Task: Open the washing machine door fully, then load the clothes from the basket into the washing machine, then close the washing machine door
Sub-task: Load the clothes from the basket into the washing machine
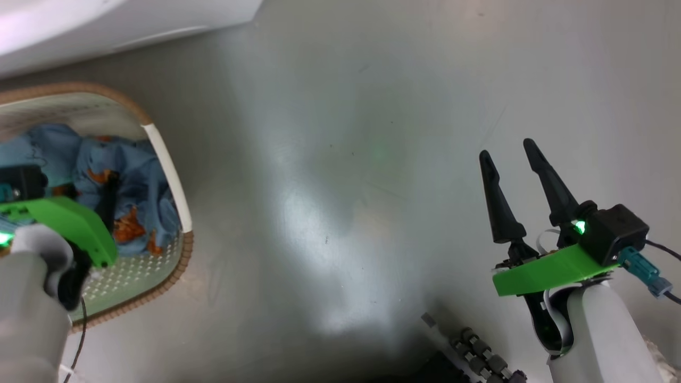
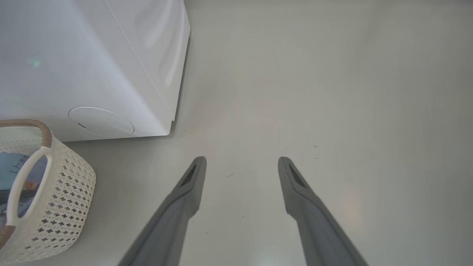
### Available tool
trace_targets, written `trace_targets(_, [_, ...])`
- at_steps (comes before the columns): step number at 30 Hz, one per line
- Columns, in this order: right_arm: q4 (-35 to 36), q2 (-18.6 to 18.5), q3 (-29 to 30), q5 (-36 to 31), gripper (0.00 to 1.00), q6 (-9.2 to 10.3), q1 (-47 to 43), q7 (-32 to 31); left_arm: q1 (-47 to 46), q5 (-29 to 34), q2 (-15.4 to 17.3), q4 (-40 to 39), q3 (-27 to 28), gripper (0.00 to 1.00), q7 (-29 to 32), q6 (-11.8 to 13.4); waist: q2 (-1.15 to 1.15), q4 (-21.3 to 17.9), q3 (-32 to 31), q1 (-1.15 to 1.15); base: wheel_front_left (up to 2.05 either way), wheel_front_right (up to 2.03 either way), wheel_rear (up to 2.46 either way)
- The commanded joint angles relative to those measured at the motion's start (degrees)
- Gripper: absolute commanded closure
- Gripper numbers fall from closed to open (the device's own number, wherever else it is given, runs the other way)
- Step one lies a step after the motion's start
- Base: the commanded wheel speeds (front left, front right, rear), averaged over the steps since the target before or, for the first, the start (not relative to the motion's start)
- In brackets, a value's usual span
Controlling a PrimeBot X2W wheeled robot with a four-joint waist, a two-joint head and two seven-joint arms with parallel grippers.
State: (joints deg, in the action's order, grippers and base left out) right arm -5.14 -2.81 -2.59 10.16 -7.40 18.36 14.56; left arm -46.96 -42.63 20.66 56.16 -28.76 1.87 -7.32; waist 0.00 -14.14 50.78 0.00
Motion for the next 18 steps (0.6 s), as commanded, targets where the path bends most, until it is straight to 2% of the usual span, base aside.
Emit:
trace_targets(1, [1.14, -0.07, -1.29, 0.52, 0.0, -0.09, -0.75, 0.44, -0.32, -0.41, 2.29, 0.16, 0.6, 0.0, 1.04, -0.16, 0.0, -0.88, 1.29, 0.0, 0.0, 0.0, 0.0])
trace_targets(8, [1.22, -0.07, -1.86, 1.66, 0.0, -0.09, -0.33, 0.44, -4.45, -0.38, 2.71, 3.46, -1.05, 0.0, 5.46, -0.13, 0.0, -1.8, 3.23, 0.0, 0.0, 0.0, 0.0])
trace_targets(9, [1.19, -0.07, -1.91, 1.75, 0.0, -0.09, -0.27, 0.44, -4.84, -0.26, 2.65, 3.95, -1.23, 0.15, 5.57, -0.13, 0.0, -1.87, 3.32, 0.0, 0.0, 0.0, 0.0])
trace_targets(10, [1.19, -0.07, -1.91, 1.75, 0.0, -0.09, -0.27, 0.44, -4.84, -0.26, 2.65, 3.95, -1.23, 0.15, 5.57, -0.13, 0.0, -1.87, 3.32, 0.0, 0.0, 0.0, 0.0])
trace_targets(11, [1.09, -0.07, -1.92, 1.83, 0.0, -0.09, -0.17, 0.44, -5.23, -0.25, 2.5, 4.31, -1.31, 0.89, 5.47, -0.13, 0.0, -1.88, 3.32, 0.0, 0.0, 0.0, 0.0])
trace_targets(12, [0.97, -0.07, -1.9, 1.89, 0.0, -0.09, -0.05, 0.44, -5.52, -0.12, 2.37, 4.63, -1.46, 1.0, 5.17, -0.13, 0.0, -1.87, 3.25, 0.0, 0.0, 0.0, 0.0])
trace_targets(18, [0.99, -0.07, -1.52, 1.83, 0.0, -0.09, 0.5, 0.44, -4.83, -0.3, 1.77, 5.2, -1.79, 1.0, 0.46, -0.15, 0.0, -1.48, 0.63, 0.0, 0.0, 0.0, 0.0])
